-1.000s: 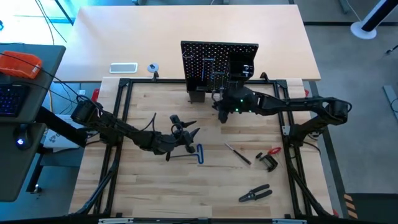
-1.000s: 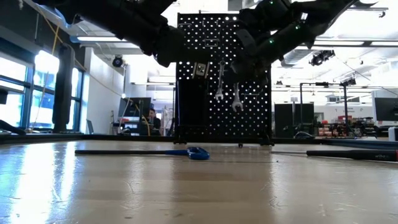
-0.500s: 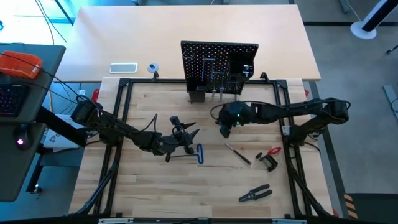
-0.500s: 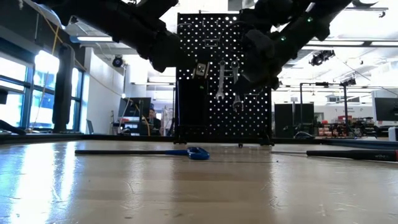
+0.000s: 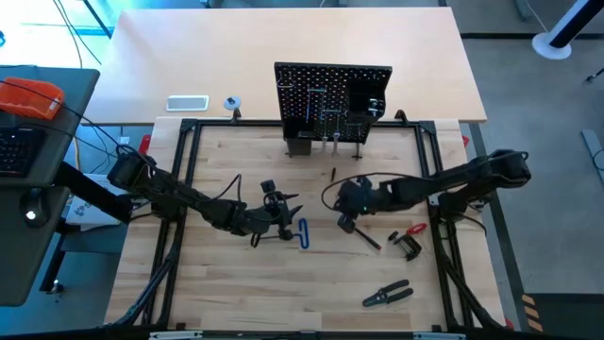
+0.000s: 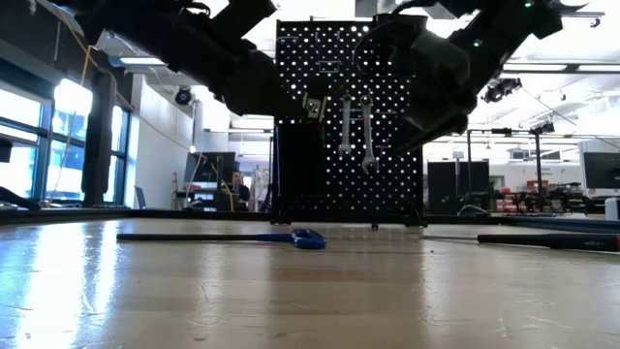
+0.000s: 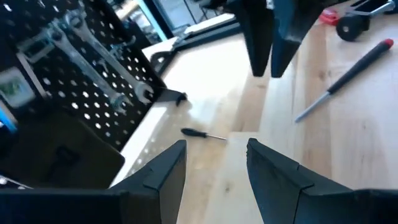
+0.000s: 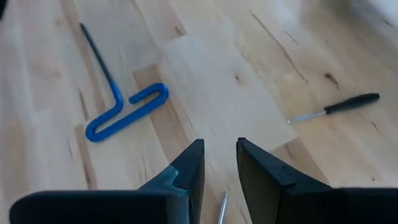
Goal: Hang tools onto peg board
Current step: Put the screwdriver on the pegboard
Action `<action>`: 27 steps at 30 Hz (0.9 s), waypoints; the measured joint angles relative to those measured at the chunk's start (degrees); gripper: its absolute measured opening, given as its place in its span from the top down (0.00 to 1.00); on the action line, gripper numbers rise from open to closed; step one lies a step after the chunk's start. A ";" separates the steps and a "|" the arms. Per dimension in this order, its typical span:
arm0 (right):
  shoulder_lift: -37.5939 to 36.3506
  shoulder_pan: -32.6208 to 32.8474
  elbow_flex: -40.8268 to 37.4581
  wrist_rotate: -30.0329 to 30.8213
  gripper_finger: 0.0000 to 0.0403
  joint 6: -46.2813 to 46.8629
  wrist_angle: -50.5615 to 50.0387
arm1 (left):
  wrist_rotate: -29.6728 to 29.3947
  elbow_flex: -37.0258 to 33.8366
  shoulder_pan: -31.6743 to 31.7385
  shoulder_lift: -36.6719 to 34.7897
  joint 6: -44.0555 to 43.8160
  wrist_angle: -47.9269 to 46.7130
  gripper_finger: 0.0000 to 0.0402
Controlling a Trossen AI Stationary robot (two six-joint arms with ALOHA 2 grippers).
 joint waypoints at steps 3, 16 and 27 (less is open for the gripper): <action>2.90 2.87 0.00 3.67 0.78 2.30 -0.81 | 1.02 0.00 0.51 1.03 -3.00 -1.43 0.61; 19.53 -3.24 0.00 19.39 0.78 12.70 10.95 | 9.11 -0.02 -1.18 12.97 -11.45 4.19 0.61; 20.68 -10.10 0.00 21.21 0.63 13.56 19.64 | 8.44 0.00 -5.37 13.66 -5.98 6.81 0.61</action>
